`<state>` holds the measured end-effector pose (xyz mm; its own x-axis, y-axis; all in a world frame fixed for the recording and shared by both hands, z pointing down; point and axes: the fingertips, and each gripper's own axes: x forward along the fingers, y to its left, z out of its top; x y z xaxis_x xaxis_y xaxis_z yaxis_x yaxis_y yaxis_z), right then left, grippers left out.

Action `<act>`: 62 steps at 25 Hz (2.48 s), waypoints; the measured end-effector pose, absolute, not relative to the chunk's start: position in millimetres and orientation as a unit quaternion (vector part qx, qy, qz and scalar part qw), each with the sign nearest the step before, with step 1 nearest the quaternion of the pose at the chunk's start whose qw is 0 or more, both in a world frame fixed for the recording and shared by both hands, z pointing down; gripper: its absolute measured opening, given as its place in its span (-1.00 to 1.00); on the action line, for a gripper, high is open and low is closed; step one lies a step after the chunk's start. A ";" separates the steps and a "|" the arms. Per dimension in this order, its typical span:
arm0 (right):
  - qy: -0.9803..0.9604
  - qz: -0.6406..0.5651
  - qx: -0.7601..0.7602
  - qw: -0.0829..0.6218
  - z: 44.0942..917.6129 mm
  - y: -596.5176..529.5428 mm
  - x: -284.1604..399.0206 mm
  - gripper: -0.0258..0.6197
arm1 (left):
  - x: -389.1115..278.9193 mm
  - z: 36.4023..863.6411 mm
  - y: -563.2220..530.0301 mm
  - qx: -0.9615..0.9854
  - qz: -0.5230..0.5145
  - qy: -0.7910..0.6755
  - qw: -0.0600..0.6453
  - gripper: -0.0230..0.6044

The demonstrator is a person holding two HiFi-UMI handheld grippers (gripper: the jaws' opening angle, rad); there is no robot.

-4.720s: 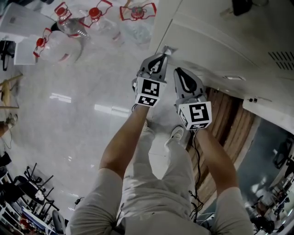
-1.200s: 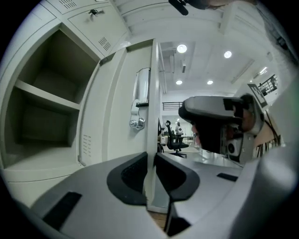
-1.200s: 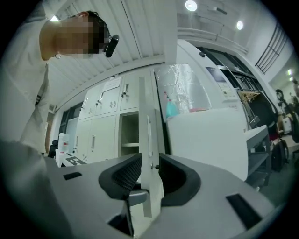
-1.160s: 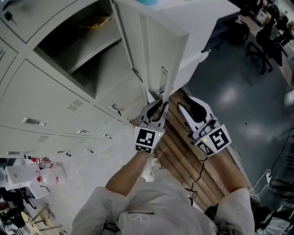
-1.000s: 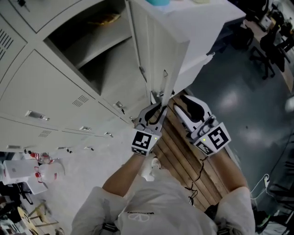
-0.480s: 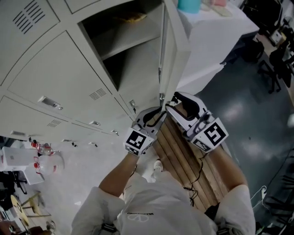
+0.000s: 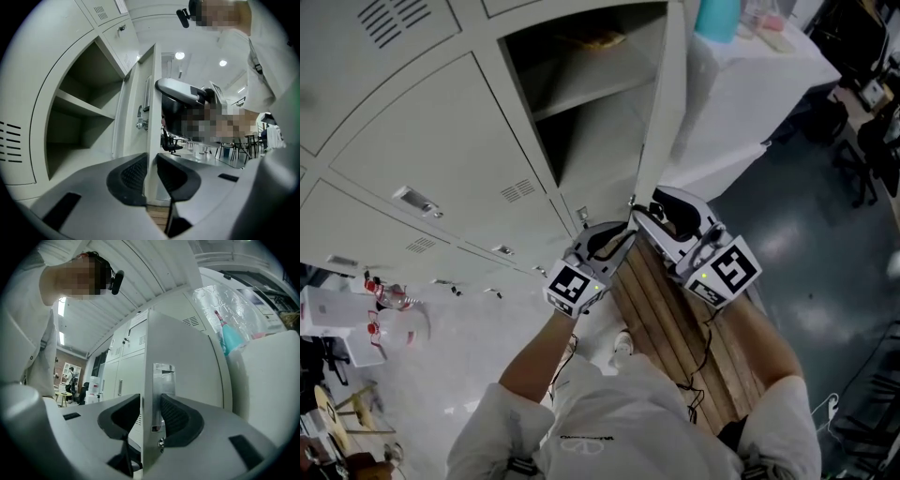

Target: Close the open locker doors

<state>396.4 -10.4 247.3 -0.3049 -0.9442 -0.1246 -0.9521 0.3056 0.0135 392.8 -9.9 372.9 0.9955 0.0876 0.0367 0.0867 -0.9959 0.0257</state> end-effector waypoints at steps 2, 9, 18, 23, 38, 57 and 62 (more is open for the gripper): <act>0.810 0.041 -0.584 0.049 247.2 -16.9 392.7 -0.50 | 387.2 374.6 -17.4 0.999 0.019 0.037 0.014 -0.71; 0.818 0.043 -0.571 0.052 246.9 -46.7 375.1 -0.54 | 357.9 369.4 -49.4 1.000 0.010 -0.029 -0.001 -0.75; 0.818 0.047 -0.570 0.055 247.5 -85.9 360.1 -0.56 | 333.4 356.2 -58.7 0.977 0.060 -0.147 -0.139 -0.80; 0.817 0.050 -0.571 0.056 247.4 -105.6 354.7 -0.57 | 350.2 353.5 -83.5 0.976 0.052 -0.195 -0.086 -0.91; 0.810 0.048 -0.580 0.069 247.8 -149.7 351.9 -0.58 | 367.5 363.9 -142.7 0.961 0.058 -0.263 -0.066 -0.92; 0.805 0.024 -0.589 0.061 271.5 -161.7 359.8 -0.67 | 380.3 373.1 -203.3 0.951 0.071 -0.293 -0.064 -0.92; 0.805 0.018 -0.590 0.060 279.2 -157.4 359.7 -0.68 | 379.9 372.8 -206.8 0.951 0.070 -0.295 -0.069 -0.92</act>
<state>359.7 -157.4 279.2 -0.2960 -0.9479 -0.1173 -0.9522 0.3026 -0.0423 379.9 -206.8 372.8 0.8165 -0.5700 0.0919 -0.5507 -0.8167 -0.1724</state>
